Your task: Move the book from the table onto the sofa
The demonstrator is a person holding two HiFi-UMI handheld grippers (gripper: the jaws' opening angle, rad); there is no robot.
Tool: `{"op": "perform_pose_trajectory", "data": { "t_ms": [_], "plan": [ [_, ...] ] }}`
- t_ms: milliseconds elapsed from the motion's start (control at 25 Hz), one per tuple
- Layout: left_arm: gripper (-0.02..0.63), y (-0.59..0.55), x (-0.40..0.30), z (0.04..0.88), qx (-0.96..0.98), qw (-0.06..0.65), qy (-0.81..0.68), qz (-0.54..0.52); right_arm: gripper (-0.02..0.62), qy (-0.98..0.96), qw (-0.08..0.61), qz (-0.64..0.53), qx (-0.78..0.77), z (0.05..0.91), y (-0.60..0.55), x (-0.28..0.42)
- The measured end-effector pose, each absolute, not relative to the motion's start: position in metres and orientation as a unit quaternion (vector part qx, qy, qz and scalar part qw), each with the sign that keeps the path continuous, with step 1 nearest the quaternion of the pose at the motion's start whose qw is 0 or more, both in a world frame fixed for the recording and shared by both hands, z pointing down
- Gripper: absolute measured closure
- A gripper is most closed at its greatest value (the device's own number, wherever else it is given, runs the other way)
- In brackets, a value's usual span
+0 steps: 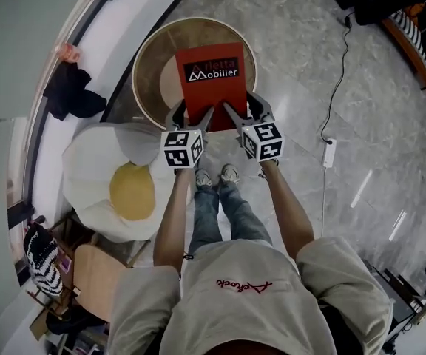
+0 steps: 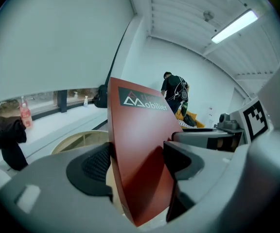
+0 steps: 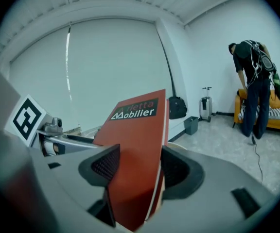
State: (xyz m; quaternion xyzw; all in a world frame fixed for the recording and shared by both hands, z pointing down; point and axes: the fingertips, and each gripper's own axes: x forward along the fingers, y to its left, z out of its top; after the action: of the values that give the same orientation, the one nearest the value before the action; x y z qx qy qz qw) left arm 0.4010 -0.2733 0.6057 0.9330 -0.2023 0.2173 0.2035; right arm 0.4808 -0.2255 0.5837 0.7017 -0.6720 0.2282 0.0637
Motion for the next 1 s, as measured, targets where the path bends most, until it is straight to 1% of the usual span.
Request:
{"op": "perform_pose_trajectory", "data": {
  "t_ms": [240, 520, 840, 1000],
  "plan": [
    [0.264, -0.258, 0.394, 0.526, 0.944, 0.17, -0.216, 0.185, 0.324, -0.685, 0.05, 0.181, 0.704, 0.504, -0.209, 0.474],
    [0.264, -0.239, 0.379, 0.455, 0.949, 0.14, -0.237, 0.152, 0.324, -0.704, 0.044, 0.13, 0.697, 0.432, -0.192, 0.46],
    [0.264, -0.218, 0.363, 0.418, 0.949, 0.115, -0.262, 0.131, 0.324, -0.726, 0.033, 0.094, 0.681, 0.395, -0.173, 0.445],
    [0.264, -0.217, 0.341, 0.412, 0.942, 0.111, -0.29, 0.125, 0.324, -0.747, 0.031, 0.086, 0.658, 0.39, -0.177, 0.425]
  ]
}}
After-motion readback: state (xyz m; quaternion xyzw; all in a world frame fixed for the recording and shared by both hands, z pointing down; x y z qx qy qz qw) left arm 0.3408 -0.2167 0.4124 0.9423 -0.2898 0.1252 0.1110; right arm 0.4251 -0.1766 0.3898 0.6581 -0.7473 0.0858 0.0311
